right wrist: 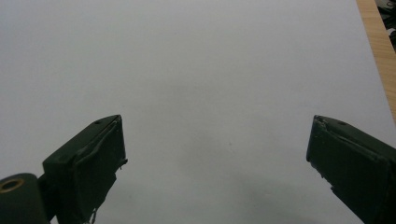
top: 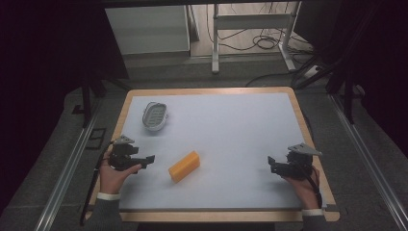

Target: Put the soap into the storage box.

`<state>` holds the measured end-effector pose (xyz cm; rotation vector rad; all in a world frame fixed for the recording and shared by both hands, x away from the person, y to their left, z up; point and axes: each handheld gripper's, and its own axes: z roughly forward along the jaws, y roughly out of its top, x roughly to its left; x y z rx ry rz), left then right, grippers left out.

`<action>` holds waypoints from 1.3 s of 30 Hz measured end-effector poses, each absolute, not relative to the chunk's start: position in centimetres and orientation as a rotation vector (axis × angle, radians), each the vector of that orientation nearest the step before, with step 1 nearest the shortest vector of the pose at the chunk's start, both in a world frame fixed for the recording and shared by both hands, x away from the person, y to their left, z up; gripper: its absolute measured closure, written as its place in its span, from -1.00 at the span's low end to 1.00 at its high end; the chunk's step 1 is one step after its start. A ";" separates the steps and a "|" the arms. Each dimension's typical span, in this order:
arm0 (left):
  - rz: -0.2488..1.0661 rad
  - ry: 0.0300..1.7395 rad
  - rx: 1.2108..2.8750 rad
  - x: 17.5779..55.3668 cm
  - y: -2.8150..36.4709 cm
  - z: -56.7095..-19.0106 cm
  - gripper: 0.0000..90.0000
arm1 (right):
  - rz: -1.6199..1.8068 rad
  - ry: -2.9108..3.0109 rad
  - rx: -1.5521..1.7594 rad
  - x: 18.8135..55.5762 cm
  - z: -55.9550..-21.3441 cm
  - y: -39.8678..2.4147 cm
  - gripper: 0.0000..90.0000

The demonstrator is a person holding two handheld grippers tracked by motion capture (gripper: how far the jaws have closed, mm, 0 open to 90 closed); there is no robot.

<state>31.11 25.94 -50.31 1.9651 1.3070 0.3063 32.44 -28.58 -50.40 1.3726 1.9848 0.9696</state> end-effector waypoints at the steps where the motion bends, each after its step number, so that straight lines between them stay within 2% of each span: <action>1: 0.312 1.311 1.964 31.1 25.9 -50.3 -0.61 | 0.978 1.982 1.376 32.5 -50.4 -28.6 -0.90; 6: 0.329 1.303 1.984 30.5 25.3 -49.8 -0.59 | 1.002 1.987 1.383 32.4 -50.3 -28.9 -0.90; 15: 0.282 1.275 1.949 29.9 25.1 -48.2 -0.60 | 1.006 1.997 1.383 32.2 -50.4 -29.5 -0.90; 39: 0.307 1.186 1.988 29.8 24.1 -44.4 -0.59 | 0.972 1.991 1.379 31.9 -50.3 -29.7 -0.89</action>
